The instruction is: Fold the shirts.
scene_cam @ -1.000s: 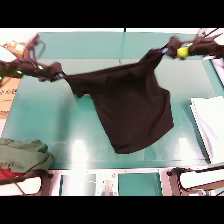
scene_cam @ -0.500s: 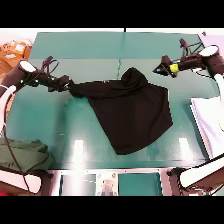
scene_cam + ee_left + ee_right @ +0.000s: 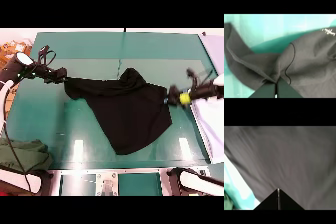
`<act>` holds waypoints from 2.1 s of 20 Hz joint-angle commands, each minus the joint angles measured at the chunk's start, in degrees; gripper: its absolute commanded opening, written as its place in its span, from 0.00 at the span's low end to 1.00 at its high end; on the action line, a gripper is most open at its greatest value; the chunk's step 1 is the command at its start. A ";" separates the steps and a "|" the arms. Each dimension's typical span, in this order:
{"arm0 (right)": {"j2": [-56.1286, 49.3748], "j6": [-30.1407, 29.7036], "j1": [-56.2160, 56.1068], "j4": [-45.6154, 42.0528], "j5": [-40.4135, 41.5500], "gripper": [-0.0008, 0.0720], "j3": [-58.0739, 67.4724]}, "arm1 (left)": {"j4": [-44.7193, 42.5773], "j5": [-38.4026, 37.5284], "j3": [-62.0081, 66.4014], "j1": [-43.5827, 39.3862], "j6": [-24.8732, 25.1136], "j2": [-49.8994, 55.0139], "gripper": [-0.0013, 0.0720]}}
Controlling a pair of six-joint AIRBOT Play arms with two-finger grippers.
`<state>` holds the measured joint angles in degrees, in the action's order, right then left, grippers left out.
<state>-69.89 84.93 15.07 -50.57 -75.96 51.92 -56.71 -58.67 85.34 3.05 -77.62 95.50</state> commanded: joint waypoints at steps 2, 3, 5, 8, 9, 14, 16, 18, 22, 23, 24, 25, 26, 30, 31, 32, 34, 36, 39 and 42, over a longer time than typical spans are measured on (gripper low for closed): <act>14.60 1.62 -5.55 7.39 2.97 0.59 -28.46 | -0.39 0.63 0.61 0.00 0.13 -0.02 0.05; 14.80 1.64 -8.52 9.42 3.65 0.75 -32.26 | -0.39 0.61 0.61 0.00 0.11 -0.02 0.05; 14.78 3.87 -15.06 10.29 9.16 0.75 -37.13 | -0.35 0.55 0.61 0.00 0.09 -0.02 0.05; 14.75 9.70 -23.67 10.88 16.90 0.75 -38.82 | -0.35 -0.09 0.61 0.00 0.09 -0.02 0.05; 14.73 11.58 -25.83 11.67 19.52 0.75 -38.82 | -0.35 -0.39 0.61 0.00 0.09 -0.02 0.05; 11.78 9.92 -29.00 18.53 34.51 0.71 -38.40 | -0.48 -1.38 0.61 0.00 0.11 -0.04 0.05; 10.88 4.92 -28.70 19.91 39.43 0.04 -36.37 | -1.05 -2.99 0.79 0.66 0.09 -0.13 0.05; 10.60 0.61 -24.94 19.34 37.97 0.03 -32.98 | -2.10 -6.51 2.51 2.80 -0.33 -0.15 0.05; 10.60 -0.70 -8.50 7.56 24.81 0.03 -24.87 | -2.23 -16.09 7.17 8.94 -2.03 -0.17 0.05; 10.60 -2.82 -5.11 7.26 22.32 0.03 -22.71 | -2.49 -17.94 7.10 9.70 -2.45 -0.39 0.05; 10.60 -4.48 -2.54 7.26 19.71 0.03 -19.98 | -2.93 -19.65 7.10 9.88 -2.54 -0.52 0.05; 10.60 -5.53 -0.94 7.23 17.53 0.03 -17.05 | -3.30 -21.42 7.10 9.88 -2.51 -0.70 0.04; 10.60 -6.10 0.07 7.10 15.58 0.03 -13.40 | -3.32 -23.37 7.10 9.88 -2.54 -1.11 0.04; 10.62 -5.86 2.99 5.46 8.68 0.03 2.27 | -10.49 -29.83 6.99 9.88 -5.09 -5.05 0.04; 10.64 -5.40 3.56 5.46 7.06 0.03 6.14 | -12.59 -31.17 6.78 9.88 -5.55 -6.99 0.04; 10.67 -4.83 3.80 5.49 5.75 0.03 9.79 | -13.05 -31.91 6.80 9.88 -5.99 -9.20 0.04; 11.15 -3.58 3.98 5.53 3.93 0.03 18.43 | -11.17 -30.84 6.84 9.88 -6.14 -16.26 0.04; 11.89 -1.92 3.98 5.53 2.54 0.03 28.04 | -7.02 -26.34 7.69 9.88 -6.12 -25.77 0.05; 12.94 1.20 3.98 5.49 0.61 0.03 44.78 | -5.16 -14.43 11.63 9.88 -6.14 -41.55 0.05; 14.23 4.35 3.98 5.49 0.81 0.03 59.91 | -5.27 -4.42 17.49 9.88 -5.84 -53.24 0.05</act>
<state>-56.64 86.04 19.00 -44.97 -74.22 98.45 -62.70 -73.54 98.65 12.88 -83.55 53.06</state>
